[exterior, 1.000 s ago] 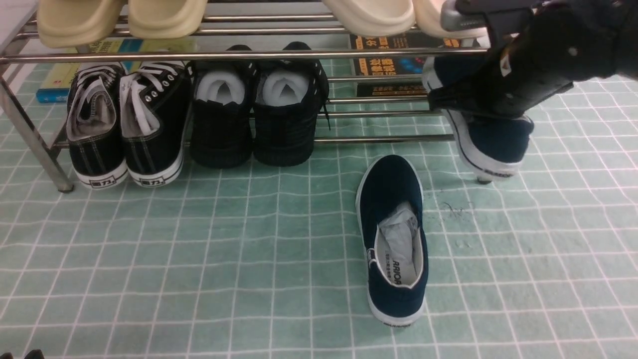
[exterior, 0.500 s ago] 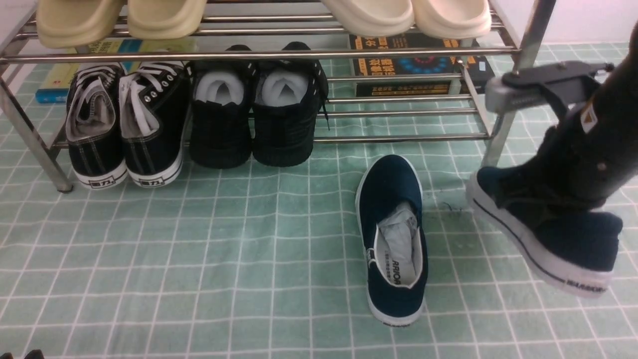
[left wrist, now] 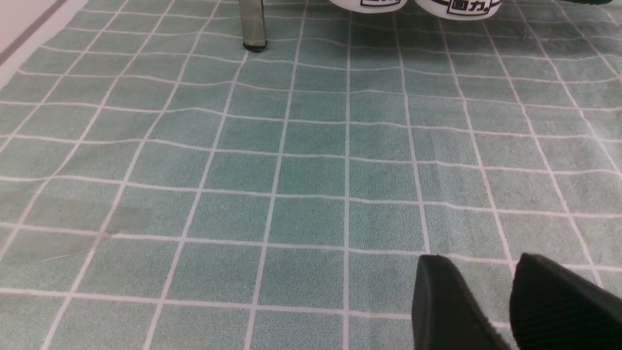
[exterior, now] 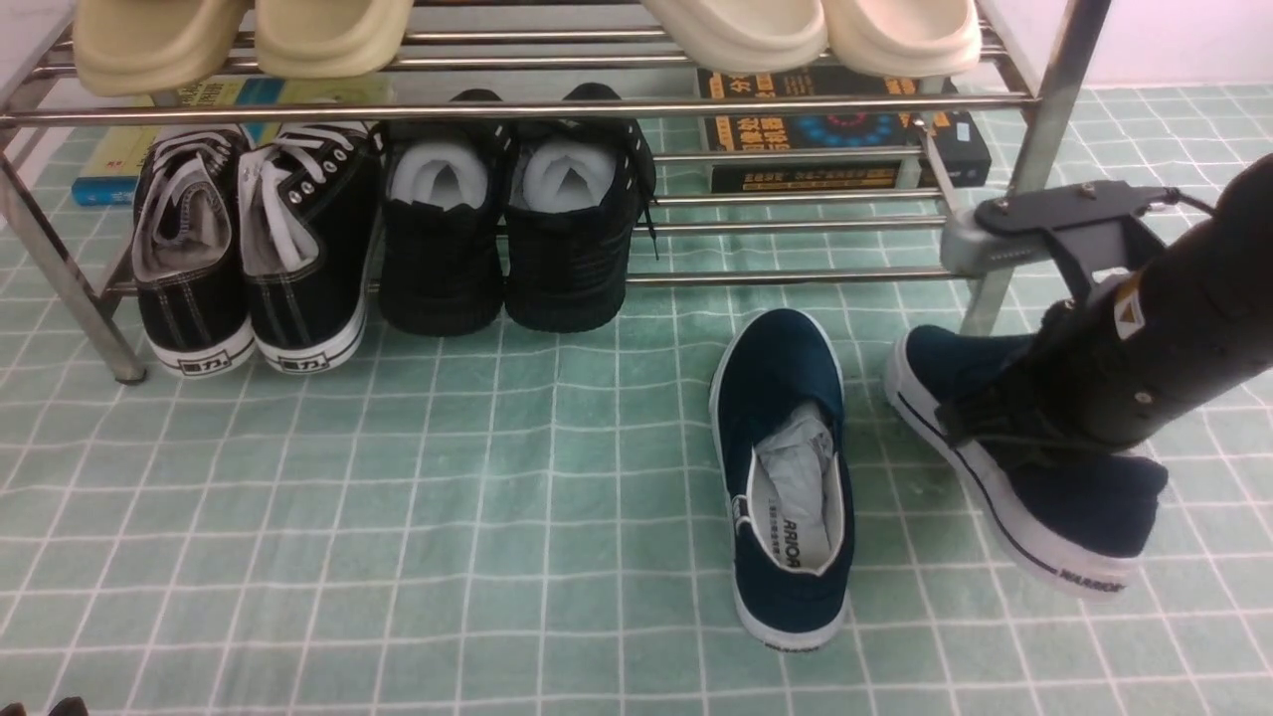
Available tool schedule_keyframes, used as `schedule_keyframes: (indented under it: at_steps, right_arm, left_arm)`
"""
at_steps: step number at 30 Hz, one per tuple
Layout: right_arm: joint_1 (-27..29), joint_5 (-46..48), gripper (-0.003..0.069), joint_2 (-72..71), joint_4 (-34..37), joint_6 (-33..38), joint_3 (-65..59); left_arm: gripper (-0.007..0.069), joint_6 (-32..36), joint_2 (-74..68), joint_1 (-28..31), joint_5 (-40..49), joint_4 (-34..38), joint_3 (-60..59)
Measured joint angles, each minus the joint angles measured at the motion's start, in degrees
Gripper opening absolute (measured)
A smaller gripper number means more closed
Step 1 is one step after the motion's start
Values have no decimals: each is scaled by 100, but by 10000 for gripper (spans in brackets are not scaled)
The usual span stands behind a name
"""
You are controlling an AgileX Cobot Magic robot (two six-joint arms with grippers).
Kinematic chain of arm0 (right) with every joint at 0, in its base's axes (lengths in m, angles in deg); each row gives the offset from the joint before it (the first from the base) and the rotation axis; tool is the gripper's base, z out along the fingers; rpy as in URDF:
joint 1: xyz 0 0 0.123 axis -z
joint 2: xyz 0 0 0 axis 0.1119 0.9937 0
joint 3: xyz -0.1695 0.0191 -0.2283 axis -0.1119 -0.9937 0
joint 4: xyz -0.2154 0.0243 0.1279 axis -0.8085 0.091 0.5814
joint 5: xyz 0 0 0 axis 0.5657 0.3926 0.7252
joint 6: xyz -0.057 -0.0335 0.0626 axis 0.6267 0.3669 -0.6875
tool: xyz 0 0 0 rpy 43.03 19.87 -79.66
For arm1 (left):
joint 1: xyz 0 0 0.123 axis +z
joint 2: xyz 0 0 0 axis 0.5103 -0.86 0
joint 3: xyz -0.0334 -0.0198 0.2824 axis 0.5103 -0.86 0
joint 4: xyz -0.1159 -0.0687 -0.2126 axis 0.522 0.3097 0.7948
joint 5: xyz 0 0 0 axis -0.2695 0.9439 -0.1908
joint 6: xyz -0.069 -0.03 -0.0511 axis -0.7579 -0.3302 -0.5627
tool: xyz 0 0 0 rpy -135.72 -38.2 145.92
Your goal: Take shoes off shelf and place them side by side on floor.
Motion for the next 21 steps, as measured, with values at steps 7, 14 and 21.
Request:
schedule_keyframes:
  at_steps: [7,14,21]
  right_arm:
    - [0,-569,25,335,0,0,6]
    - [-5,-870,25,769,67,0,6]
    - [-5,-870,27,932,84,0,7]
  left_arm:
    - [242,0,0,0,0,0,0]
    - [242,0,0,0,0,0,0]
    - [242,0,0,0,0,0,0]
